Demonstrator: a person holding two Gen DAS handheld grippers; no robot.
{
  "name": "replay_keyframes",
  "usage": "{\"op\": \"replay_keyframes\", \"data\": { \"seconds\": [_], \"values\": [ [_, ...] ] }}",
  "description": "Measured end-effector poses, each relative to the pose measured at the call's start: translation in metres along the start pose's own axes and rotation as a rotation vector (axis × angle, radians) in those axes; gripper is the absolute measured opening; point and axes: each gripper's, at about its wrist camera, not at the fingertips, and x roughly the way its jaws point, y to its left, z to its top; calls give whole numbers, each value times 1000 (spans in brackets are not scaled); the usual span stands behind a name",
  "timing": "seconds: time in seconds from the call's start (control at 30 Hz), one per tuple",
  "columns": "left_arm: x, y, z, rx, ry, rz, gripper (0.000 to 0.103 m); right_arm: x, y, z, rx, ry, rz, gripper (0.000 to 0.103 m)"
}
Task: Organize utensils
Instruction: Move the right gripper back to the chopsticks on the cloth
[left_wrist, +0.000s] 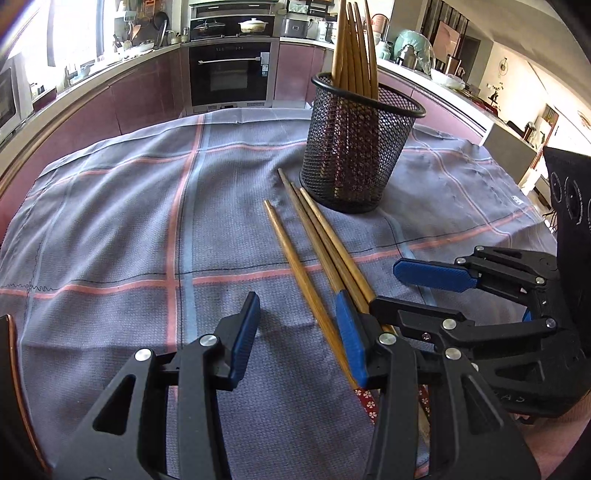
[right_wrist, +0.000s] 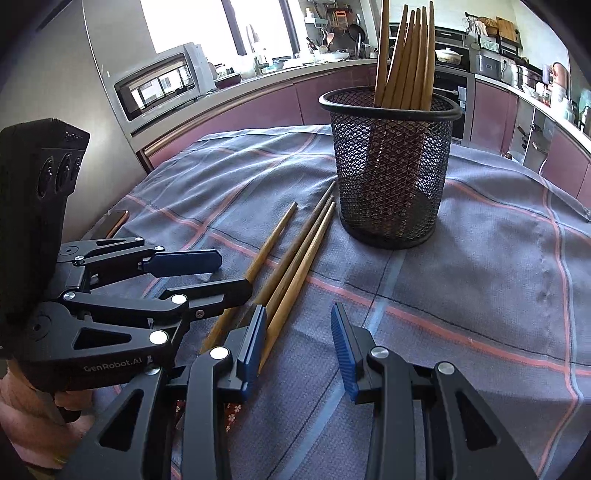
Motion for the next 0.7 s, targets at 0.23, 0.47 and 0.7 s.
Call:
{"op": "replay_keyframes", "data": {
  "seconds": [0.23,0.47,0.7],
  "values": [
    [1,1,-2,13,8,6,40,-1,-2,-3,-14,8,-27,30],
    [1,4,-2,16,14,15,32,-3,-7,-4,-8,13,-37,27],
    [0,9,-1,8,16,9,29,2,-2,1,-18,14,-46,28]
  ]
}}
